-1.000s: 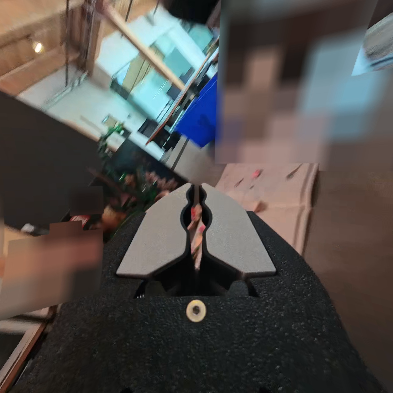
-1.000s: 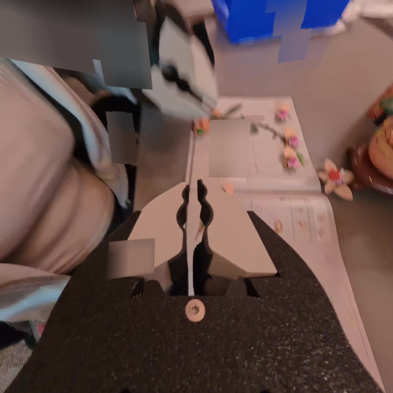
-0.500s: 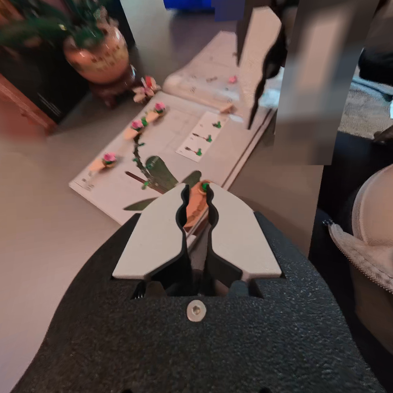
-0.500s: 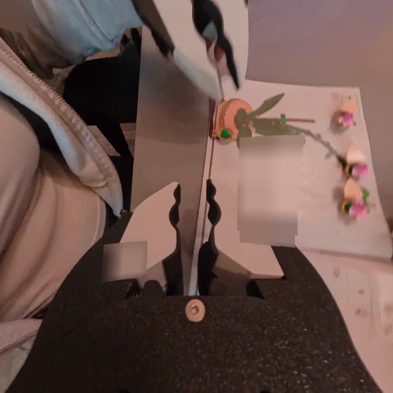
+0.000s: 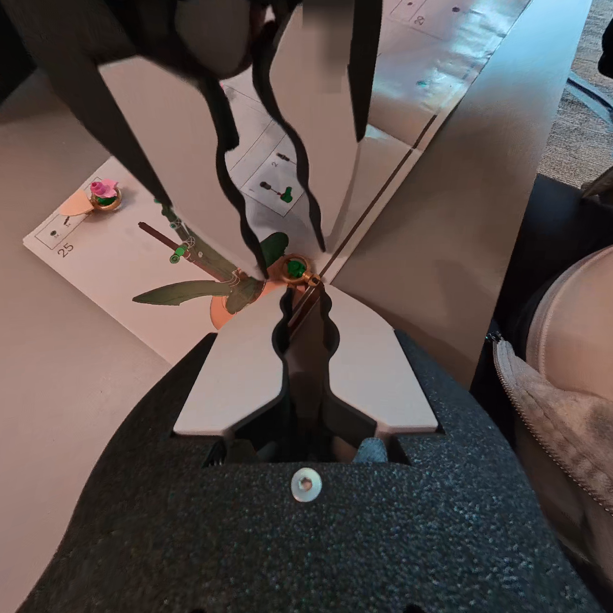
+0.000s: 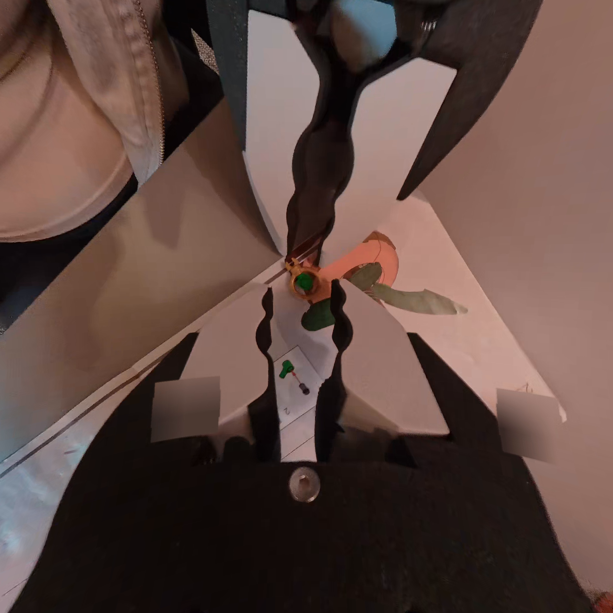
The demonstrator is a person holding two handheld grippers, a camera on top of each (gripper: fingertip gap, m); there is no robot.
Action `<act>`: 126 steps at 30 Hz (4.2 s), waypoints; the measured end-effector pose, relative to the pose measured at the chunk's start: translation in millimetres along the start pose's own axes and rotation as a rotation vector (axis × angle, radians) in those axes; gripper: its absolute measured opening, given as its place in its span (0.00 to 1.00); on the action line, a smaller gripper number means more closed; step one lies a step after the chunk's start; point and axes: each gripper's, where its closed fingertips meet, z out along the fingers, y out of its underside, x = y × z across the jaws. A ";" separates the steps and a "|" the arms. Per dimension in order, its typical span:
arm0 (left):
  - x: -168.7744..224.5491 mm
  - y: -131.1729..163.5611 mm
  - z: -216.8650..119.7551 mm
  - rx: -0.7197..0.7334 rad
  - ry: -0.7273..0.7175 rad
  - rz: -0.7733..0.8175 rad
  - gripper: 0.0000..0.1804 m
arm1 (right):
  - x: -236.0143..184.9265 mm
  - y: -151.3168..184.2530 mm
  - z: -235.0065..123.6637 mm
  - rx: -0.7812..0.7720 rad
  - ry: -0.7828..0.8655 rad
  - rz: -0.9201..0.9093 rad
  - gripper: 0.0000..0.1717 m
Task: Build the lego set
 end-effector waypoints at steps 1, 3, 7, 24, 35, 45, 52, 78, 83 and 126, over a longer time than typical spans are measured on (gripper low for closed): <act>0.3 -0.2 0.3 0.000 0.008 0.001 0.09 | 2.2 0.1 2.7 -0.004 0.005 -0.009 0.18; 0.7 -0.5 0.7 -0.001 0.023 -0.002 0.08 | 1.3 0.5 6.6 -0.002 -0.012 -0.027 0.10; 1.8 -1.2 1.2 0.000 0.042 -0.006 0.08 | -2.5 1.5 6.4 0.057 -0.009 0.009 0.10; 17.1 -77.6 17.7 0.212 0.088 0.050 0.08 | -148.3 130.0 -79.7 -0.059 0.268 0.381 0.10; 51.6 -101.3 64.1 0.158 0.170 0.179 0.09 | -139.5 122.8 -67.9 0.150 0.535 0.916 0.11; 67.3 -104.7 87.1 0.122 0.180 0.308 0.09 | -143.4 116.4 -76.9 0.232 0.575 0.972 0.18; 76.3 -109.0 92.5 0.134 0.207 0.291 0.09 | -157.3 120.3 -72.0 0.242 0.581 1.000 0.03; 77.1 -117.8 104.6 0.021 0.317 0.144 0.09 | -146.6 125.2 -66.5 0.219 0.549 0.993 0.01; 82.5 -115.1 111.6 -0.014 0.340 0.148 0.08 | -149.2 127.6 -60.7 0.215 0.558 1.029 0.01; 80.8 -128.9 128.6 -0.025 0.382 0.190 0.08 | -149.8 121.6 -57.0 0.138 0.397 0.824 0.00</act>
